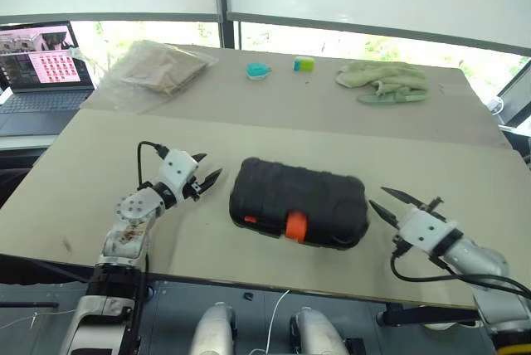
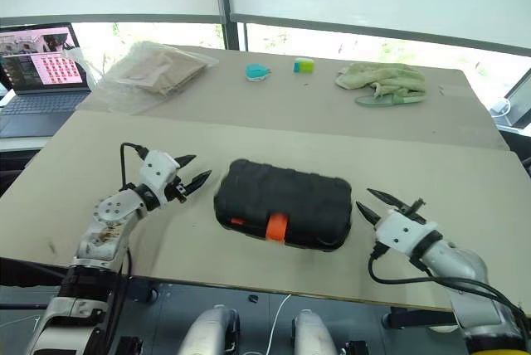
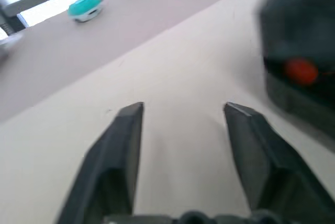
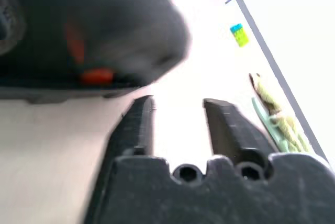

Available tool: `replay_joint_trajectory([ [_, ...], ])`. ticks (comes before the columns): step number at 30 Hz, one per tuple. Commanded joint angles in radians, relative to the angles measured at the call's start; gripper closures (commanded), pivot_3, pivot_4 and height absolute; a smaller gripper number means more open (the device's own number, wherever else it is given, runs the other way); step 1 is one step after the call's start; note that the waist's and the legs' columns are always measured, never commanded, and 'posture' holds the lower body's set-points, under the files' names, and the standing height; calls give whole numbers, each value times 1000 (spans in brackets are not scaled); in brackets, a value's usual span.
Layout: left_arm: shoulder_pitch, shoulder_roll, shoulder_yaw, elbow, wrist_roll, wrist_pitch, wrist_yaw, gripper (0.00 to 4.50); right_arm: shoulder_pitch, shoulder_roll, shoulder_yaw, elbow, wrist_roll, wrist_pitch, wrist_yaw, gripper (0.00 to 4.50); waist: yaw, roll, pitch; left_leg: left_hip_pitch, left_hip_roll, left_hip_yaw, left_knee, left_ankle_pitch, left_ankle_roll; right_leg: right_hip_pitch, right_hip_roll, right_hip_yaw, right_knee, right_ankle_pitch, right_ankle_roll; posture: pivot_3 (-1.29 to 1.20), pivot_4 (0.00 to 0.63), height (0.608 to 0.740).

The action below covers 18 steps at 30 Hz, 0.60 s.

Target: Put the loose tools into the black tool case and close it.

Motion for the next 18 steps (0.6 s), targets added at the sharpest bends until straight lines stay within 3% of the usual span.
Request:
replay_joint_trajectory([
  [1,-42,107,84,-42,-112,226,-66,220,266,-105,-182,-338,450,381,211,1424,2,0,0,0,0,0,0,0,0,0,0,0,0,0,0,0,150,740],
  [3,-104,127,43,33,-105,251,-110,175,368,-139,-226,-434,593,490,281,1588,6,-1,0,8,0,-1,-5,0,0,7,0,-1,-3,-1,-2,0,150,740],
  [7,-231,114,-60,206,-41,190,-198,157,411,-173,-212,-508,630,593,337,2801,5,-5,-1,17,1,-1,-8,-1,-1,18,0,-3,-13,-6,-2,0,150,740],
  [10,-407,45,-160,451,49,21,-256,884,347,-188,-86,-509,573,644,348,3849,7,-9,-1,17,1,0,-8,-1,-1,18,0,-3,-15,-6,-3,0,150,740],
  [12,-497,4,-218,595,107,-63,-294,1667,275,-182,-11,-494,541,671,342,4498,7,-11,-1,14,0,0,-7,0,-1,17,0,-3,-15,-2,-7,0,150,740],
  [18,-658,-90,-295,836,199,-253,-359,3608,63,-141,151,-408,437,722,319,4500,1,-11,-2,0,-1,-1,-7,0,0,3,1,-2,-15,1,-1,0,150,740],
])
